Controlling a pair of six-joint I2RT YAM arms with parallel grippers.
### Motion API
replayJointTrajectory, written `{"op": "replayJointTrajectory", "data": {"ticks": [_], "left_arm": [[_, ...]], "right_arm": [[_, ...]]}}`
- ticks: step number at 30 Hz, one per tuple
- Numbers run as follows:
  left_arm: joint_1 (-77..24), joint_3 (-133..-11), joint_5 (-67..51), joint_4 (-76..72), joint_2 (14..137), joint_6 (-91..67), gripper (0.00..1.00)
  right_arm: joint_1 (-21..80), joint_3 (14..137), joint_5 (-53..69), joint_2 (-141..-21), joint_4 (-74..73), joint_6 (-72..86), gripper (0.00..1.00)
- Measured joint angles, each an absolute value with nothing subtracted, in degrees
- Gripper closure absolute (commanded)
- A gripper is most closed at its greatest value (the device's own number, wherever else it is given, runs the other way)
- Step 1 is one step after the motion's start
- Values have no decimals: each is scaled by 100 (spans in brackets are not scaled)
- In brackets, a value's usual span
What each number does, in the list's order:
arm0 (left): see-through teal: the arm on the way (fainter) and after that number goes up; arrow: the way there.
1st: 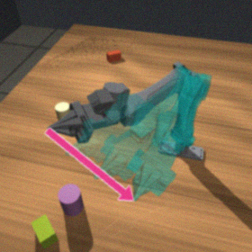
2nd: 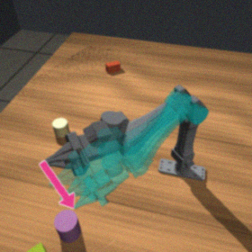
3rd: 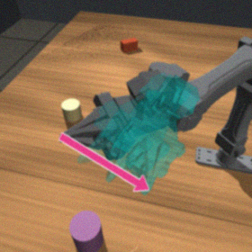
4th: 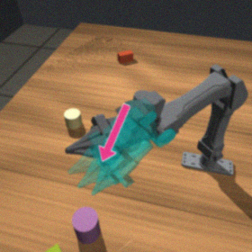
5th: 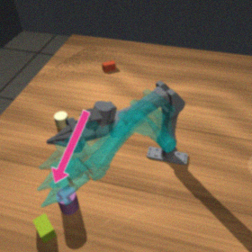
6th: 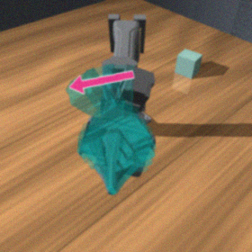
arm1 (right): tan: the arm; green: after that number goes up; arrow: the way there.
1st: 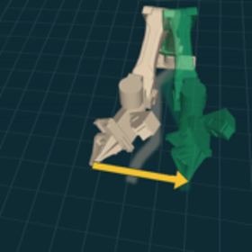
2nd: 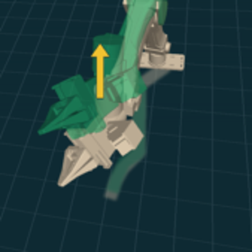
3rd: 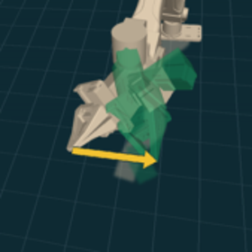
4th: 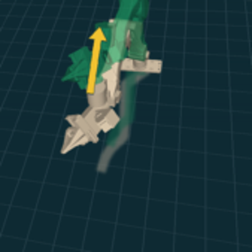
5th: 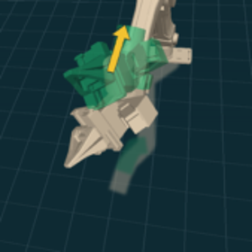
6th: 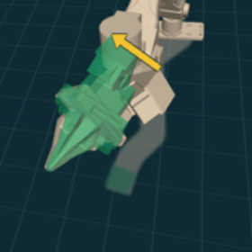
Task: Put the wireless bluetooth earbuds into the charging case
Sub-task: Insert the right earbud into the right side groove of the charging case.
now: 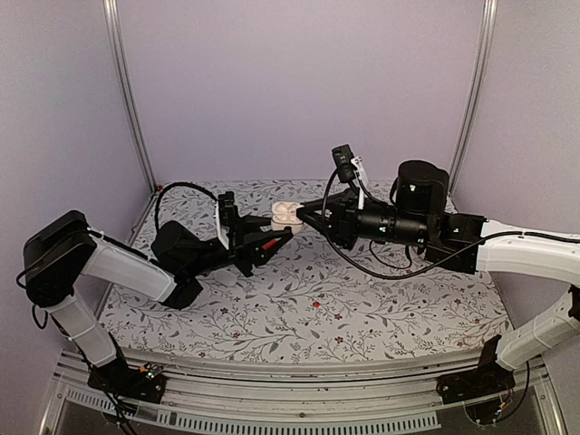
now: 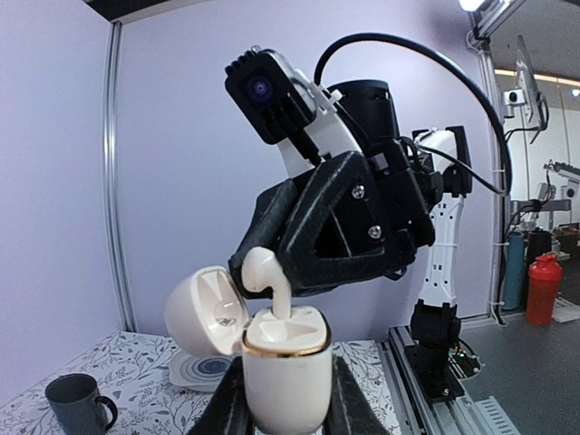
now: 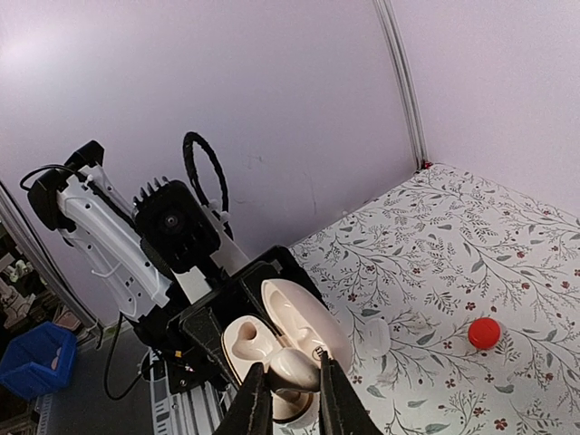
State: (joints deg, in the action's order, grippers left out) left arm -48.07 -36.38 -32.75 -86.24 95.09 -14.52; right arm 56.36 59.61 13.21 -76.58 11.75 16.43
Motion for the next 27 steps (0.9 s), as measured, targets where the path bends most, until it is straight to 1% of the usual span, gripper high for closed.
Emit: {"op": "replayJointTrajectory", "data": {"ticks": [12,14,18,27], "left_arm": [[-5109,-3638,-2309,-8611,9389,-355,100],[-5148,-3638,-2163,-8611,9386,-180,100],[-5214,-3638,-1959,-8615,9386,69,100],[-5234,-3638,-1850,-8615,9386,193,100]], "right_arm": [[5712,6064,926,-7712,1253,1614,82],[5712,6086,891,-7728,1256,1605,77],[5712,6119,849,-7738,1240,1586,73],[5712,6154,845,-7754,1175,1581,70]]}}
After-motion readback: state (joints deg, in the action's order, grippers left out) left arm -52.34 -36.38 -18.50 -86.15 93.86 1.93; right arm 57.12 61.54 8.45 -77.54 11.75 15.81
